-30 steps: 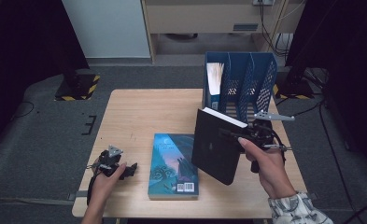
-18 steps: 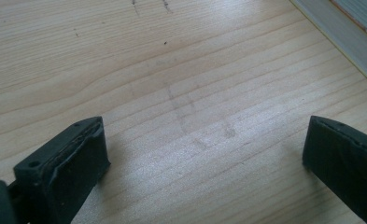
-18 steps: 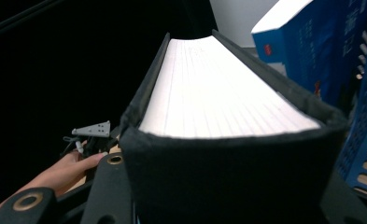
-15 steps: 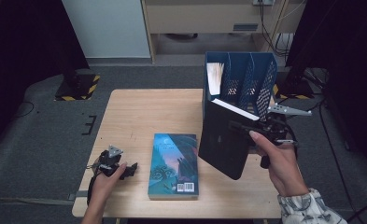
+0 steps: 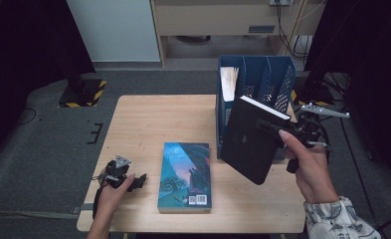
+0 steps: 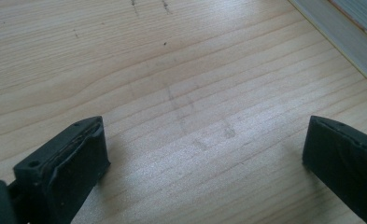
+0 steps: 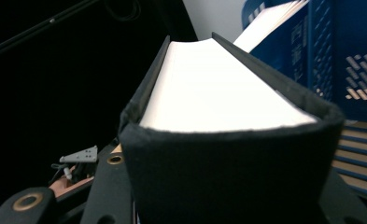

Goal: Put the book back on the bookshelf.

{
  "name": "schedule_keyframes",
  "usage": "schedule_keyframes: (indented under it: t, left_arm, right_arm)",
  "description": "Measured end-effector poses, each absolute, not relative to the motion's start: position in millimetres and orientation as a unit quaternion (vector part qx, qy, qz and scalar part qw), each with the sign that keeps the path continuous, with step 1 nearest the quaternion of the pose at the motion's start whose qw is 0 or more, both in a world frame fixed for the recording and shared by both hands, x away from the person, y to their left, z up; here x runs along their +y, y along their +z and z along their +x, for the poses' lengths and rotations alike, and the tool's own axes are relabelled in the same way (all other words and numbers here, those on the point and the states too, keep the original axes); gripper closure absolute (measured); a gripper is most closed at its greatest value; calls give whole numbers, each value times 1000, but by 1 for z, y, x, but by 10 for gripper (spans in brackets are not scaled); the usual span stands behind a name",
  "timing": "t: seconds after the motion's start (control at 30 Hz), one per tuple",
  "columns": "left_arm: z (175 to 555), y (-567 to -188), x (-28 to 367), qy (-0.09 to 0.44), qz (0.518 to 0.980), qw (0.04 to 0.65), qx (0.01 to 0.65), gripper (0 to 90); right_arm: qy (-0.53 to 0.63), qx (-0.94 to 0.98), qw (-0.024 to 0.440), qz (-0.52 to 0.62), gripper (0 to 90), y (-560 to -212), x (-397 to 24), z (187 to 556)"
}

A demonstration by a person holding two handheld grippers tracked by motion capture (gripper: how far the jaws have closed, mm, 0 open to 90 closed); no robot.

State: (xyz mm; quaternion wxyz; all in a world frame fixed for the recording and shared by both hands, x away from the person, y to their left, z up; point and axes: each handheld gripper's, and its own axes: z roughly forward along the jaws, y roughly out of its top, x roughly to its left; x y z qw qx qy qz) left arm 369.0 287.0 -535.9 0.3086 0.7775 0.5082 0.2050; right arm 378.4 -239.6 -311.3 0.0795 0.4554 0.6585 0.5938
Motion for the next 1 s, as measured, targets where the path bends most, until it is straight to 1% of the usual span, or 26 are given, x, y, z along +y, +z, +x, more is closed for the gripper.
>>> schedule_keyframes:
  t: [0.23,0.57,1.0]
  left_arm:
    - [368,-537,288,206,778,313,505,0]
    - [369,-537,287,206,778,314,504,0]
    - [369,-537,287,206,778,314,503,0]
  right_arm:
    - [596,651,91,461,528,-301,-248,380]
    - [591,640,106,479,528,-296,-265,385]
    - [583,625,127,503,527,-288,-279,407]
